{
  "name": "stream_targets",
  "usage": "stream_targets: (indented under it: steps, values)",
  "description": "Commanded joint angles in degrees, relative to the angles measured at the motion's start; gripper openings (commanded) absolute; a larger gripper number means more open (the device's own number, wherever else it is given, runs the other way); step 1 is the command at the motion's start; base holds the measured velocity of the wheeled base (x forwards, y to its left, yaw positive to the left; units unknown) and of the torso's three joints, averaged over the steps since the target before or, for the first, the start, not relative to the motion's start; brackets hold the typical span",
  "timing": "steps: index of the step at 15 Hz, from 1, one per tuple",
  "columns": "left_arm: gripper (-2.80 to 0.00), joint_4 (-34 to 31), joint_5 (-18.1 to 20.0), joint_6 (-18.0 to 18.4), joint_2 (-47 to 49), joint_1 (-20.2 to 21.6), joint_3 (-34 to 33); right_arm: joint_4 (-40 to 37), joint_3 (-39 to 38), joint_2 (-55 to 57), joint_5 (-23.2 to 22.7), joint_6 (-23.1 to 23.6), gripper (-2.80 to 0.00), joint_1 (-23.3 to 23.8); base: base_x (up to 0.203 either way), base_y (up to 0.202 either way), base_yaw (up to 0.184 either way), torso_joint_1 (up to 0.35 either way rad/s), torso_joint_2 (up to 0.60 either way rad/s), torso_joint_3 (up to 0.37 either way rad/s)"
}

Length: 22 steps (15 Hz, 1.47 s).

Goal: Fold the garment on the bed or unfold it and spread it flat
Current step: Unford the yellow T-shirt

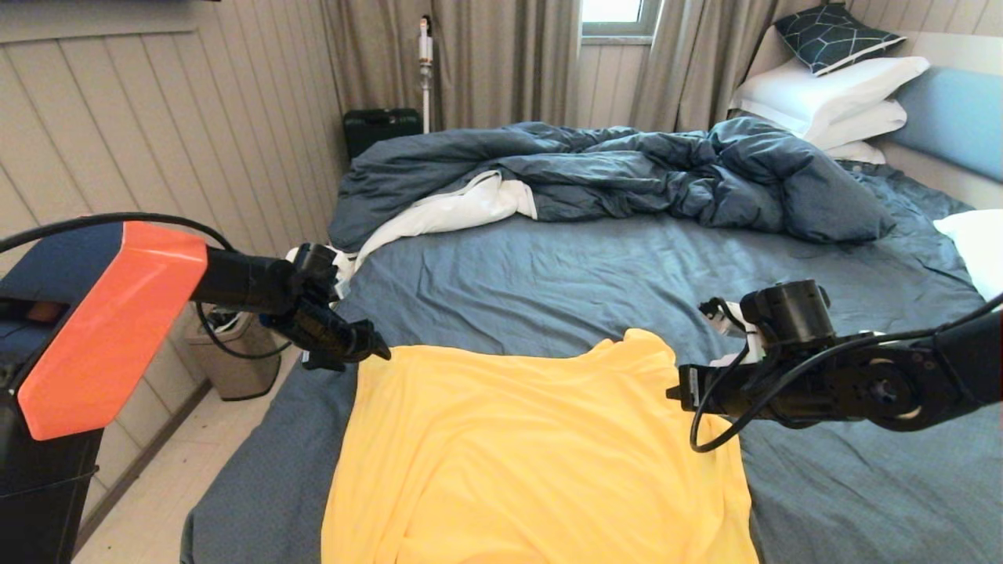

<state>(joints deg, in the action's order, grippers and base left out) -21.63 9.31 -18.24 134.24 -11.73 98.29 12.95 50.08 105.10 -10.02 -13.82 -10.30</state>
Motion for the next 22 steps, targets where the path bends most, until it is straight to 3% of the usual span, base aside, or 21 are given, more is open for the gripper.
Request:
stream_targets:
  steps: [1,5,6,16,22]
  values:
    - [0.00,0.13,0.09,-0.13,0.79,-0.57,0.32,0.11,0.02,0.46,-0.09,-0.06,-2.80,0.02,0.000,0.000,0.000,0.000,0.00,0.000]
    - [0.00,0.44,0.00,-0.07,2.95,-0.57,2.42,0.33,0.10,0.55,-0.09,-0.06,-2.80,0.11,0.000,0.000,0.000,0.000,0.00,0.000]
    - [-2.80,0.44,0.00,-0.04,3.05,-0.57,2.78,0.33,0.11,0.73,-0.09,-0.06,-2.80,0.11,0.000,0.000,0.000,0.000,0.00,0.000]
    - [-2.80,0.53,0.09,-2.07,0.08,-0.57,3.12,0.50,0.10,1.16,0.00,-0.06,-2.80,0.02,0.000,0.000,0.000,0.000,0.00,0.000]
    - [-2.80,0.93,-0.29,-1.53,2.56,-0.41,12.03,0.50,0.02,1.08,0.00,-0.06,-2.80,0.02,0.000,0.000,0.000,0.000,0.00,0.000]
